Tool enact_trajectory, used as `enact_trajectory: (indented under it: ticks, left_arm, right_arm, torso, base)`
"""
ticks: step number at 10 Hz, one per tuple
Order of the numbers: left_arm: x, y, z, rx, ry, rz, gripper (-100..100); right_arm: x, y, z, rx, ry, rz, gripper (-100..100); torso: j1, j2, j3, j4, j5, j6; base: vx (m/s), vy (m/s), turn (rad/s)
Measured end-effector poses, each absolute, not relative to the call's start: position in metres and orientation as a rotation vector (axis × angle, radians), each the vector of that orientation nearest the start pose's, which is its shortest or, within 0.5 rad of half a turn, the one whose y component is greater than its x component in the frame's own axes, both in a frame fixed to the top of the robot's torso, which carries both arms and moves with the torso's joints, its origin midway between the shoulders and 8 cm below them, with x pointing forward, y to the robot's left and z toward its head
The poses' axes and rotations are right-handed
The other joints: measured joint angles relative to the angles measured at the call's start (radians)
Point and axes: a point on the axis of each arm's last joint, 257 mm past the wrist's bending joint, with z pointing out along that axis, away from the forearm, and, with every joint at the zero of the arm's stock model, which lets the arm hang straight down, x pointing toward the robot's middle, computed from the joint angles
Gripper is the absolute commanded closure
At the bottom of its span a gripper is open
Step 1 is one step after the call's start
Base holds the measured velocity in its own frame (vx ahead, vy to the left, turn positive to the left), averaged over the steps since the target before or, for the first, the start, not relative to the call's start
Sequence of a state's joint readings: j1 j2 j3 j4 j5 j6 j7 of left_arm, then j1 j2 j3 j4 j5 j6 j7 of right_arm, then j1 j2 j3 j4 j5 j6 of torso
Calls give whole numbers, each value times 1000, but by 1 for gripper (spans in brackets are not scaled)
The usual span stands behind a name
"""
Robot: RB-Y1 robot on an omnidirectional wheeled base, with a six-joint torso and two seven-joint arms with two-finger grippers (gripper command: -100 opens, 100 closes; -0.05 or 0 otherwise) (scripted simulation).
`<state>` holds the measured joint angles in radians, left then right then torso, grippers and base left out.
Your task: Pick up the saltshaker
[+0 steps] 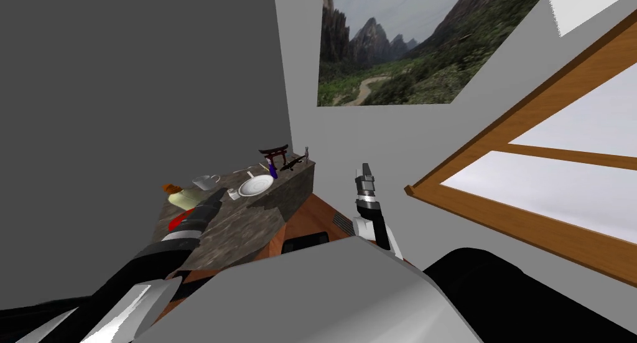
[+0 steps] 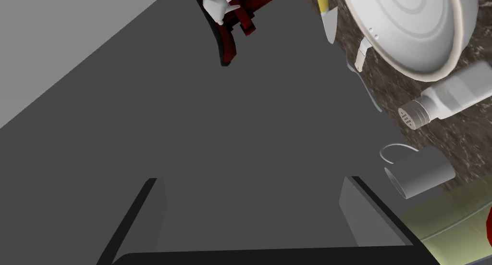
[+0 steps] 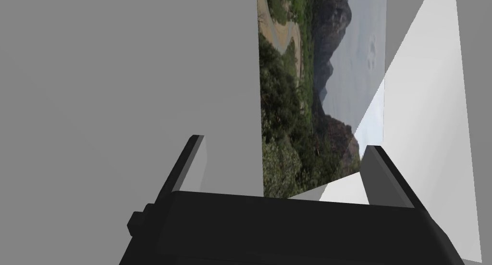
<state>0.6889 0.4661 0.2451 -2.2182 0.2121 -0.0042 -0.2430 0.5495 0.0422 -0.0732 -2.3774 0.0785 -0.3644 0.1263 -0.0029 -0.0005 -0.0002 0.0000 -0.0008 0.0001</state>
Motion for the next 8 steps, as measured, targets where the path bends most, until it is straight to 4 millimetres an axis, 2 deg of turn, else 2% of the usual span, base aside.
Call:
enact_trajectory:
  ticks: [5, 8]
  left_arm:
    - [342, 458, -167, -840, 1523, -475, -100]
    - [329, 477, -181, -863, 1596, -395, -100]
  right_arm:
    - [338, -307, 26, 649, 707, 1017, 0]
    - [338, -307, 26, 648, 707, 1017, 0]
  torso:
    - [0, -1, -1, 0, 0, 0]
    - [1, -1, -1, 0, 0, 0]
  base:
    - [32, -54, -72]
    - [45, -35, -67]
